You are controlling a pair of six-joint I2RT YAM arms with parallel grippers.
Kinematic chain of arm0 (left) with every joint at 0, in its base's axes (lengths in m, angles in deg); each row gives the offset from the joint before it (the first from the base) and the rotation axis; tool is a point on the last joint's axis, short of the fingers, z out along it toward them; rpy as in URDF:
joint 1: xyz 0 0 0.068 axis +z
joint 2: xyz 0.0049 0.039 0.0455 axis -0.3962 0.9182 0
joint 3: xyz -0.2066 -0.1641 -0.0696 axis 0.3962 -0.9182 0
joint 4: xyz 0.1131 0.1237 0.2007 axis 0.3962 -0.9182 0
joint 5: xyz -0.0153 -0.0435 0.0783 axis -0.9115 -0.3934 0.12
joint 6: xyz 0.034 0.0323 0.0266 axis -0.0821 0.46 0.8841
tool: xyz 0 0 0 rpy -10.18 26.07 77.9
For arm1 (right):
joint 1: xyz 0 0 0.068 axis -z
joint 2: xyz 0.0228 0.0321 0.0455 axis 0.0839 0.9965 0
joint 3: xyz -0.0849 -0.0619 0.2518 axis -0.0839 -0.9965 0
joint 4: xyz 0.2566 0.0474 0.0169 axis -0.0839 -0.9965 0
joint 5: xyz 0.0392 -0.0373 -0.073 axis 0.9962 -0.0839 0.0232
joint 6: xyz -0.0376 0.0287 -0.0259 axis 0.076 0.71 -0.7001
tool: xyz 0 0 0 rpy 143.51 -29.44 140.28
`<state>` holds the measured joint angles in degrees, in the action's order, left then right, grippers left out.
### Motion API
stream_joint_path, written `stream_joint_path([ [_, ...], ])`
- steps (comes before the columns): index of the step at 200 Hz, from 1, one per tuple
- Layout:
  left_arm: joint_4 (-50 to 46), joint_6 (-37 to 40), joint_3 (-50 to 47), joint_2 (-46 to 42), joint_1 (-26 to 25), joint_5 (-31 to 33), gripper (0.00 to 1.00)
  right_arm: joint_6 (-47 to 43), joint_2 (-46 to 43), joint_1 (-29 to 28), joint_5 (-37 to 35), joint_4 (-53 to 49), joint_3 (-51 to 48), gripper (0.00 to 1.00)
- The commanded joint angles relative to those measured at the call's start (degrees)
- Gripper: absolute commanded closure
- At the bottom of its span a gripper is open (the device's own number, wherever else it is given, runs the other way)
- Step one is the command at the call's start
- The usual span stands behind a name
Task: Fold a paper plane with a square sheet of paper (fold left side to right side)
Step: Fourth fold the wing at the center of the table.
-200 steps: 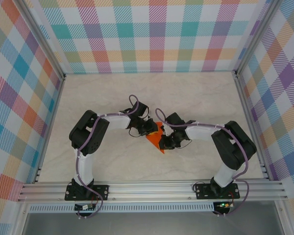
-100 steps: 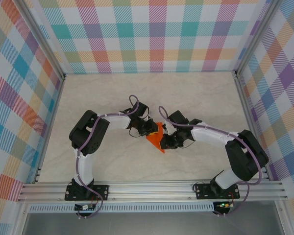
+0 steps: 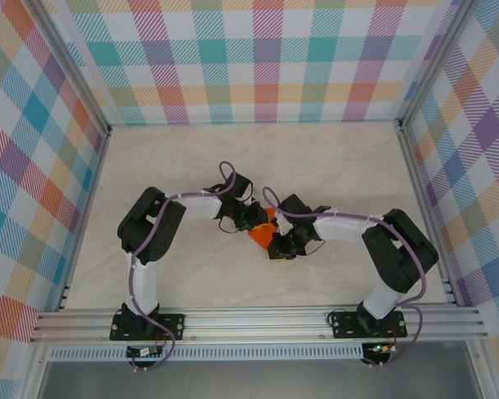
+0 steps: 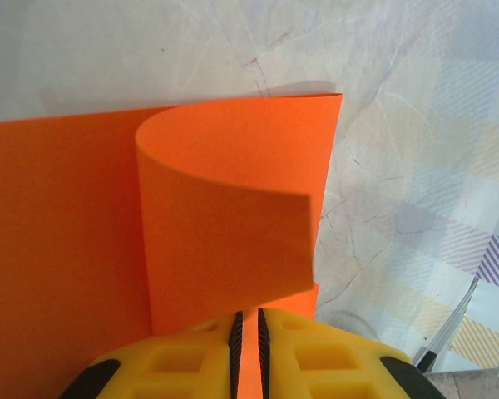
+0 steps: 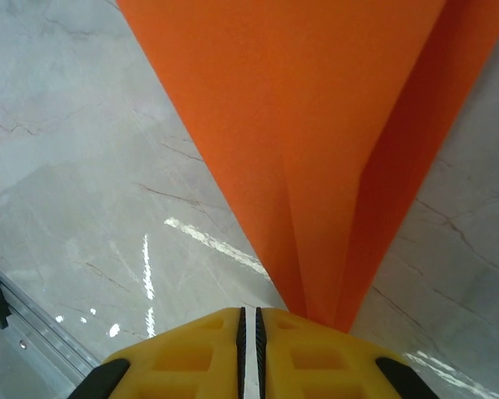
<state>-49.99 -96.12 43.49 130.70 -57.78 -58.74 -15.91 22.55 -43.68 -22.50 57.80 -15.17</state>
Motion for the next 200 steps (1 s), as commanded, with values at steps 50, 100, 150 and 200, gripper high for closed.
stream_joint_path([
  [50, -6.6, 1.1, -1.5, 1.9, -0.2, 4.3, 0.83, 1.5, -0.9, 2.8, 3.7, 4.5, -4.0, 0.86],
  [100, -6.6, 1.1, -1.7, 1.9, -0.2, 4.3, 0.83, 1.2, -0.6, 3.2, 5.1, 5.3, -6.8, 0.86],
  [150, -6.7, 1.1, -1.7, 1.9, -0.1, 4.6, 0.83, 2.1, -1.9, 3.2, 6.5, 6.3, -11.0, 0.86],
  [200, -6.8, 1.2, -1.7, 1.8, -0.2, 4.7, 0.83, 2.4, -7.8, 3.6, 8.1, 5.6, -12.2, 0.86],
])
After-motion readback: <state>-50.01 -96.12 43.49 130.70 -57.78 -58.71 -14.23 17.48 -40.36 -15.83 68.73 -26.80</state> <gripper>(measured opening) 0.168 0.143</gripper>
